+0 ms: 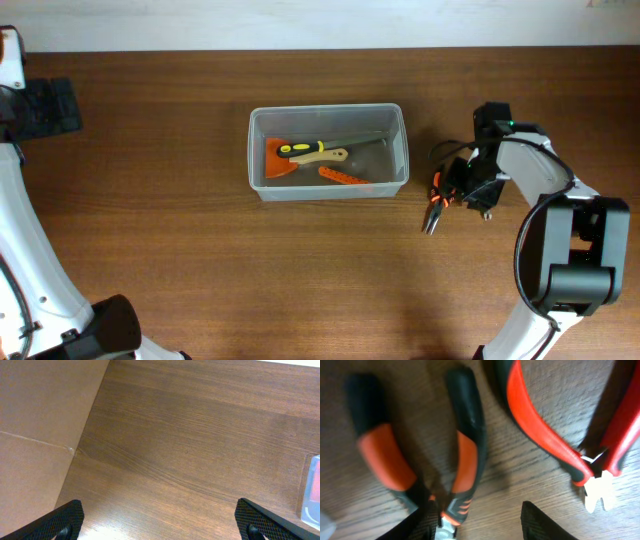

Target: Pack container

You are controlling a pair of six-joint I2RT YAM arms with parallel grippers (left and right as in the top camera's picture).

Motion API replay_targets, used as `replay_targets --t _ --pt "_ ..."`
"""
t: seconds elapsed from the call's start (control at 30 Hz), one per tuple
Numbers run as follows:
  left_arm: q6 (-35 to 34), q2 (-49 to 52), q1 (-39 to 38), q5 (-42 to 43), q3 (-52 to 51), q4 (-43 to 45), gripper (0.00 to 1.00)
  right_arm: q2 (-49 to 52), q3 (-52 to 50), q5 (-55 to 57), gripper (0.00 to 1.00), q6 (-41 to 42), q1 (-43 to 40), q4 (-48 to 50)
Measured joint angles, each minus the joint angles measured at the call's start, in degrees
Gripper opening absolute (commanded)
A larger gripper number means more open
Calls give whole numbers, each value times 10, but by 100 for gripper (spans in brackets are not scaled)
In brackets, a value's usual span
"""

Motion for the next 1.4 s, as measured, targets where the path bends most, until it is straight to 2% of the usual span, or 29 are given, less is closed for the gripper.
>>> replay_targets --t 0.13,0.4,0.63,1.0,1.4 --pt "0 0 0 0 0 0 99 -2 -34 -4 52 21 0 32" --pt "0 0 0 0 0 0 99 -21 -65 0 24 48 0 72" --pt "0 0 0 0 0 0 99 -21 -66 3 21 56 0 75" --pt "0 0 0 0 0 0 99 -21 -63 9 4 32 1 65" --pt "0 0 0 0 0 0 99 -21 -58 26 4 -2 1 46"
